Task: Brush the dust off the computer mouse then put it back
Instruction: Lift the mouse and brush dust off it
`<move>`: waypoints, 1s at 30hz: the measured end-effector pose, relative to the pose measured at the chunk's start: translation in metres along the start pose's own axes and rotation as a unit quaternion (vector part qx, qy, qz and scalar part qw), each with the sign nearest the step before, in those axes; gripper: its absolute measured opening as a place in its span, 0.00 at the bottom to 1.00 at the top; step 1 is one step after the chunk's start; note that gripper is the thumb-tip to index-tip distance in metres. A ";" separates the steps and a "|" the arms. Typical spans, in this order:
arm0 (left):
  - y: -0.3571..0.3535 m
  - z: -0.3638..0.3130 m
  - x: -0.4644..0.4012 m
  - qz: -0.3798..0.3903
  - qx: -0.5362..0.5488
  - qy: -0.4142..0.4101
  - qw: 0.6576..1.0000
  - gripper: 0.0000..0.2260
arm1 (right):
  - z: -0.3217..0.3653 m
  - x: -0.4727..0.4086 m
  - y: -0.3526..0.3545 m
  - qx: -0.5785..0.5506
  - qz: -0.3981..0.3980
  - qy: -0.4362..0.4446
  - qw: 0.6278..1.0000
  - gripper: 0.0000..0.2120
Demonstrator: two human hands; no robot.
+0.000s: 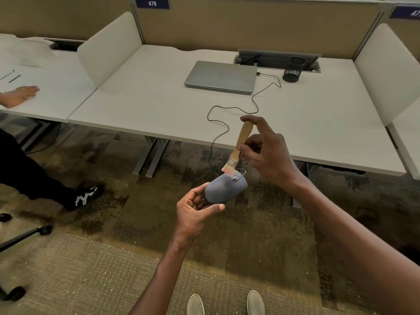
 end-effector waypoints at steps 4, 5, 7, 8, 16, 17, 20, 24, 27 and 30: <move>0.001 -0.002 0.000 -0.003 0.001 0.001 1.000 0.30 | 0.002 0.001 -0.002 -0.017 0.012 0.009 1.000 0.29; 0.001 -0.002 0.000 -0.002 0.001 0.000 1.000 0.30 | 0.002 0.002 -0.003 -0.014 0.023 0.008 1.000 0.29; 0.001 -0.003 -0.001 0.001 -0.002 -0.001 1.000 0.30 | 0.002 0.002 -0.006 -0.002 0.047 0.003 0.999 0.29; 0.001 -0.003 -0.001 0.003 -0.003 0.000 1.000 0.30 | 0.001 0.002 -0.007 0.000 0.054 -0.002 0.999 0.29; 0.000 0.000 -0.001 0.016 -0.013 0.007 1.000 0.31 | 0.006 -0.007 0.001 0.056 0.031 -0.002 0.998 0.33; -0.001 0.000 -0.001 0.016 -0.012 0.008 1.000 0.30 | 0.009 -0.009 0.000 0.053 0.028 0.004 0.998 0.34; -0.001 -0.001 -0.001 0.016 -0.009 0.008 1.000 0.30 | 0.012 -0.016 -0.004 0.038 0.050 0.001 0.998 0.35; -0.001 -0.003 0.000 0.021 -0.010 0.010 1.000 0.30 | 0.006 -0.019 -0.006 0.047 0.073 -0.022 0.996 0.34; 0.000 -0.003 0.002 0.020 -0.006 0.013 1.000 0.30 | -0.002 -0.017 -0.001 0.055 0.053 -0.038 0.996 0.32; -0.001 -0.002 0.003 0.019 -0.003 0.012 1.000 0.30 | -0.008 -0.013 0.004 0.044 0.021 -0.043 0.998 0.31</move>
Point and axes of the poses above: each hand's wrist, its own x-axis away from the middle knuckle, its own y-axis out of the back of the hand, z = x × y, the point moved 5 cm from there along -x, towards the middle knuckle, and after that the axes turned 15 degrees about z, right-handed, at the moved point
